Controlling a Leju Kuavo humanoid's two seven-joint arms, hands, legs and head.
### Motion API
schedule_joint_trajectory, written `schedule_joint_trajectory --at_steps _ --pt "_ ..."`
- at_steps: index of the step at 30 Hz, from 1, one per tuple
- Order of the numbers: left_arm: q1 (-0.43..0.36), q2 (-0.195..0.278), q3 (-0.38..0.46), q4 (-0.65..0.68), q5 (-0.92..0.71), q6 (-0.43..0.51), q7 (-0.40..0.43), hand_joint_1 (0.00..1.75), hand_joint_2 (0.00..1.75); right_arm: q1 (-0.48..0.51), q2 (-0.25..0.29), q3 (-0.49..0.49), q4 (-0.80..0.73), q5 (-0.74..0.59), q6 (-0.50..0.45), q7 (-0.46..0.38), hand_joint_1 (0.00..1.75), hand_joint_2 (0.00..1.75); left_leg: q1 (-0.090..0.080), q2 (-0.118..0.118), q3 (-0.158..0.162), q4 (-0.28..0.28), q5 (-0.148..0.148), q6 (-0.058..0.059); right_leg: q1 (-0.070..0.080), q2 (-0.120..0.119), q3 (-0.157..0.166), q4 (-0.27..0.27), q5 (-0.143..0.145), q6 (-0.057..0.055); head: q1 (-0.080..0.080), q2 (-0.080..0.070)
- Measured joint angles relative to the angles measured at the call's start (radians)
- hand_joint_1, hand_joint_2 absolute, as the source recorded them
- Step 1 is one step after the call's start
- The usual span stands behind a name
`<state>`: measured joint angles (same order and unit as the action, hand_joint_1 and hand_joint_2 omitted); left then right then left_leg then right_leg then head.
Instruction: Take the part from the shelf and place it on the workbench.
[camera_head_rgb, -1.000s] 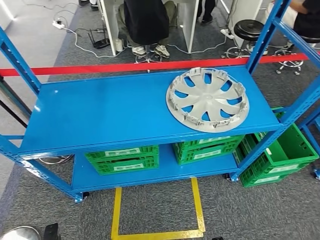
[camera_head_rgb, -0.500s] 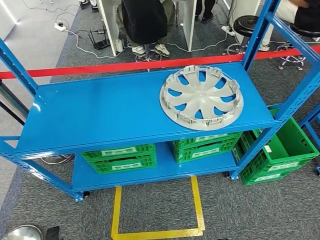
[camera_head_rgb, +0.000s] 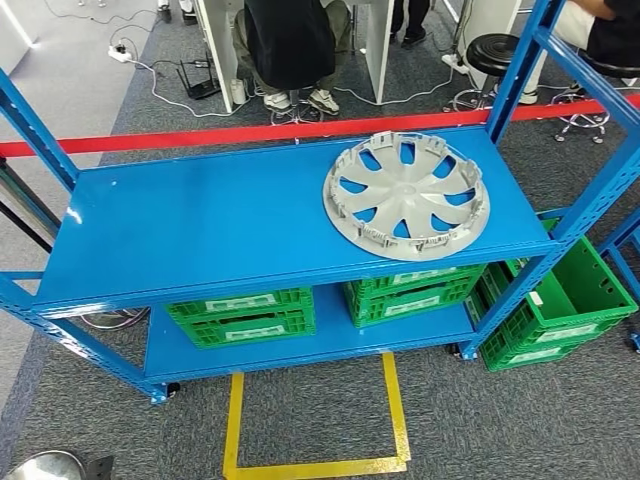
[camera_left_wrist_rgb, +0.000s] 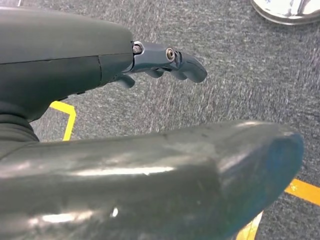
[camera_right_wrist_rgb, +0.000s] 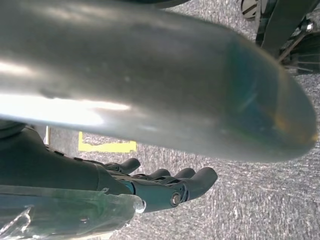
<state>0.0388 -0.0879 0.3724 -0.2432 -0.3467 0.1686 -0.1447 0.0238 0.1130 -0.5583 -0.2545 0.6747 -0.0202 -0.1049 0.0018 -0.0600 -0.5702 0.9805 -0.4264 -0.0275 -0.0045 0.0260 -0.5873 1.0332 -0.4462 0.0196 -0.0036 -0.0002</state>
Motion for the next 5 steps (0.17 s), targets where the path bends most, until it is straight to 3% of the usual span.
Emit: schedule_joint_trajectory --at_steps 5 --pt "0.026 0.019 -0.081 -0.027 0.083 -0.04 0.032 0.0 0.0 0.029 -0.022 0.124 -0.027 -0.162 0.004 0.025 0.0 0.0 -0.001 0.0 0.0 0.0 0.0 0.001 -0.001 0.0 0.0 0.0 0.0 0.001 0.0 0.0"
